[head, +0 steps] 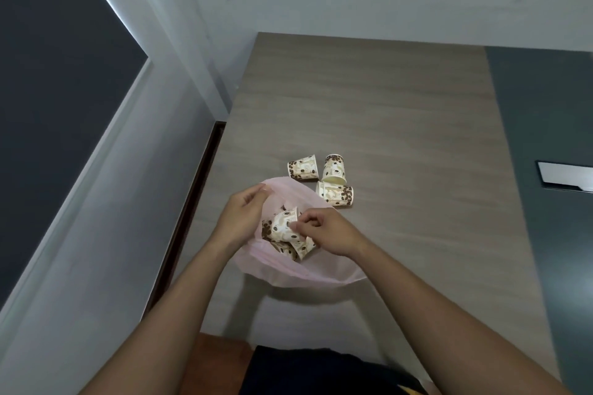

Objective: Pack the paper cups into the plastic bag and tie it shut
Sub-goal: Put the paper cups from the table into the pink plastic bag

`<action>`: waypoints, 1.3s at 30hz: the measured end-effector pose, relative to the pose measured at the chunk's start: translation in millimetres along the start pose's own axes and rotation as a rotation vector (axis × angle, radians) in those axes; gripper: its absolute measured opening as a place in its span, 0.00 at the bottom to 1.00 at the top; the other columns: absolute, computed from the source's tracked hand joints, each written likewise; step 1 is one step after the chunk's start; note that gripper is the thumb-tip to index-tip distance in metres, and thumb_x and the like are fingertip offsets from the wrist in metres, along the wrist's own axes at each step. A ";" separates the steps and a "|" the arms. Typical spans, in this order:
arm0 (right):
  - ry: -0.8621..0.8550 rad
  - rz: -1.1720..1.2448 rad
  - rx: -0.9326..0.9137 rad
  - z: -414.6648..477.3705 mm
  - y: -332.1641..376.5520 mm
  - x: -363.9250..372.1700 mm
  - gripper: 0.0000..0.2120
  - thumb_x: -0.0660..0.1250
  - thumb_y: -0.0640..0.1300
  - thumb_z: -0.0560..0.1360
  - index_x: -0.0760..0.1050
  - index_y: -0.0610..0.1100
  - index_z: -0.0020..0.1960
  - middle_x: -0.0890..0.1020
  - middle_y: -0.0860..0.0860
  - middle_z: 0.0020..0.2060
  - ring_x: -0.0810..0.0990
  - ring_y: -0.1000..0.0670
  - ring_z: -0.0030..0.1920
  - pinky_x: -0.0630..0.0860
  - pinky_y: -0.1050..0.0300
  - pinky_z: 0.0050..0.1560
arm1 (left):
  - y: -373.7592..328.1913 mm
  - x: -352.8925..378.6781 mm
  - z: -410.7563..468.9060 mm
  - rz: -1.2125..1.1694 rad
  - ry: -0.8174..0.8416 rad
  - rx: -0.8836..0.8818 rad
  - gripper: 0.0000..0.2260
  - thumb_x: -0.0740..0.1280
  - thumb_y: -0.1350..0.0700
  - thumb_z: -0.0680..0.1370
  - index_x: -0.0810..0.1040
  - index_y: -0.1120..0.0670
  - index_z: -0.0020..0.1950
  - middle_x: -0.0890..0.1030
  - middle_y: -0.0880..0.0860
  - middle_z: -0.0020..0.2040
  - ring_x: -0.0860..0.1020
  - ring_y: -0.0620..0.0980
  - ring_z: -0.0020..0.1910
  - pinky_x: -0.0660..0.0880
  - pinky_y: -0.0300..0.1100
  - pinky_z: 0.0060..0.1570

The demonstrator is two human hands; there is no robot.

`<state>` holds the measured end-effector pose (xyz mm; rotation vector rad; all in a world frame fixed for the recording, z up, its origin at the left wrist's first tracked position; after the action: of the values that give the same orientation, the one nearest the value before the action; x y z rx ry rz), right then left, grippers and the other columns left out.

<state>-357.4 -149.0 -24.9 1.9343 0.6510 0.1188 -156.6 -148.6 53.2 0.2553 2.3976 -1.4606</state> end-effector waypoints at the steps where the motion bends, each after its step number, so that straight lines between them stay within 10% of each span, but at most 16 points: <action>1: -0.021 -0.049 0.003 4.0 -1.7 8.0 0.13 0.77 0.53 0.81 0.85 0.43 0.47 0.85 0.56 0.33 0.77 0.59 0.32 0.73 0.63 0.38 | 0.5 0.6 -1.1 -0.006 0.006 0.002 0.09 0.67 0.50 0.88 0.87 0.41 0.59 0.88 0.33 0.49 0.83 0.28 0.50 0.76 0.33 0.54; 10: 0.020 -0.225 -0.014 13.6 10.9 38.7 0.13 0.69 0.49 0.84 0.86 0.46 0.64 0.90 0.55 0.51 0.88 0.52 0.49 0.79 0.64 0.47 | 3.5 0.4 -0.7 0.027 0.087 0.047 0.22 0.66 0.56 0.88 0.75 0.43 0.82 0.76 0.40 0.79 0.74 0.41 0.77 0.70 0.42 0.76; 17: -0.181 0.043 -0.019 24.2 15.9 -39.2 0.17 0.65 0.49 0.88 0.87 0.42 0.48 0.88 0.47 0.39 0.79 0.55 0.31 0.78 0.57 0.37 | 18.5 -12.2 9.0 0.024 0.045 0.006 0.21 0.66 0.58 0.88 0.80 0.37 0.76 0.84 0.40 0.69 0.83 0.45 0.67 0.83 0.52 0.68; 22: -0.347 -0.281 -0.007 60.7 -13.9 -85.6 0.08 0.69 0.47 0.84 0.85 0.50 0.60 0.89 0.54 0.55 0.86 0.51 0.51 0.79 0.55 0.55 | 26.1 -17.7 13.0 0.023 0.039 -0.022 0.20 0.66 0.57 0.88 0.81 0.37 0.75 0.84 0.38 0.69 0.82 0.43 0.68 0.81 0.49 0.69; 29: -0.110 -0.568 0.081 92.0 -57.0 -75.1 0.29 0.73 0.44 0.83 0.70 0.48 0.83 0.77 0.45 0.78 0.78 0.39 0.74 0.72 0.50 0.72 | 36.7 -24.1 16.6 0.014 0.039 -0.048 0.20 0.65 0.58 0.88 0.82 0.37 0.74 0.84 0.36 0.68 0.81 0.41 0.70 0.79 0.47 0.72; 39: -0.131 -0.944 0.251 82.2 -80.9 -54.5 0.30 0.73 0.58 0.81 0.70 0.48 0.79 0.70 0.42 0.70 0.76 0.39 0.69 0.79 0.41 0.65 | 48.9 -35.2 20.8 -0.028 0.021 -0.100 0.21 0.65 0.59 0.88 0.84 0.35 0.71 0.85 0.34 0.65 0.82 0.38 0.68 0.79 0.43 0.69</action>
<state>-405.1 -217.8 -121.1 1.6530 1.4616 -0.6984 -104.7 -144.0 16.5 0.2143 2.4914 -1.3517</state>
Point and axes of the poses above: each hand's wrist, its own z-axis towards the middle knuckle, its own x-axis out of the palm, y = z × x, the point moved 7 cm from there along z, towards the middle knuckle
